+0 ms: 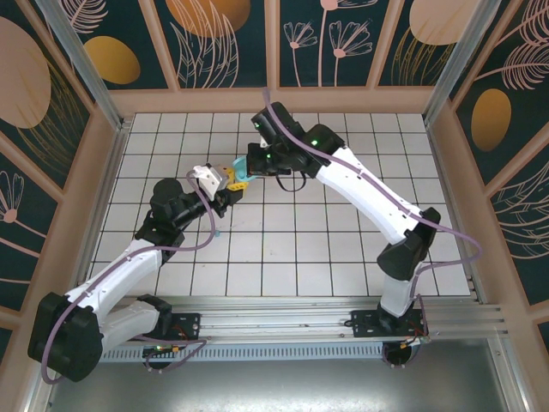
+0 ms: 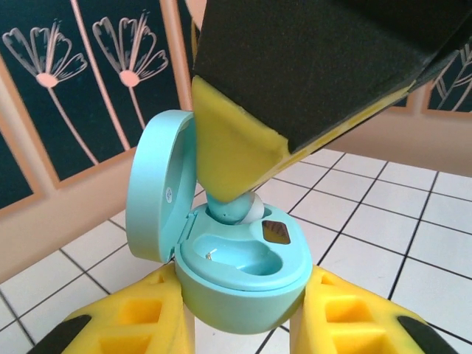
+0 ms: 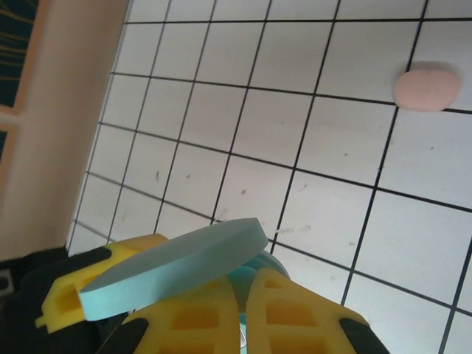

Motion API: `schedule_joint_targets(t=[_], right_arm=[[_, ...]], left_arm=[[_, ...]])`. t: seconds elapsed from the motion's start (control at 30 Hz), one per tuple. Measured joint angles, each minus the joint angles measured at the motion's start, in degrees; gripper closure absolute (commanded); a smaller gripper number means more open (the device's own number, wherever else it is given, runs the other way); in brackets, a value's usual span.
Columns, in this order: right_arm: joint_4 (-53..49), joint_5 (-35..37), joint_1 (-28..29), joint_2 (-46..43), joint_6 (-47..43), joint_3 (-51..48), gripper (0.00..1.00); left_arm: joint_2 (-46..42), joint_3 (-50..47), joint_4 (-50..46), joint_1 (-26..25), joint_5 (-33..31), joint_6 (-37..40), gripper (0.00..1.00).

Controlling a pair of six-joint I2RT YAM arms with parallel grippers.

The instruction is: Insert the wireless bluetooth earbuds into the charging case

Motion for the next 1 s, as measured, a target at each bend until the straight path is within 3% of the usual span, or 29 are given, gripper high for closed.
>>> schedule_joint_targets(t=[0.53,1.0], right_arm=[[6.19,-14.64,-4.57,-8.76,-6.43,-11.23,1.0],[6.86,-25.0,-8.41,-11.19,-13.64,-13.88,1.0]], left_arm=[[0.04,1.55,0.39,0.35,8.87,-0.63,0.81],[1.55,3.87,0.37,0.7,14.23,-1.53,0.8]])
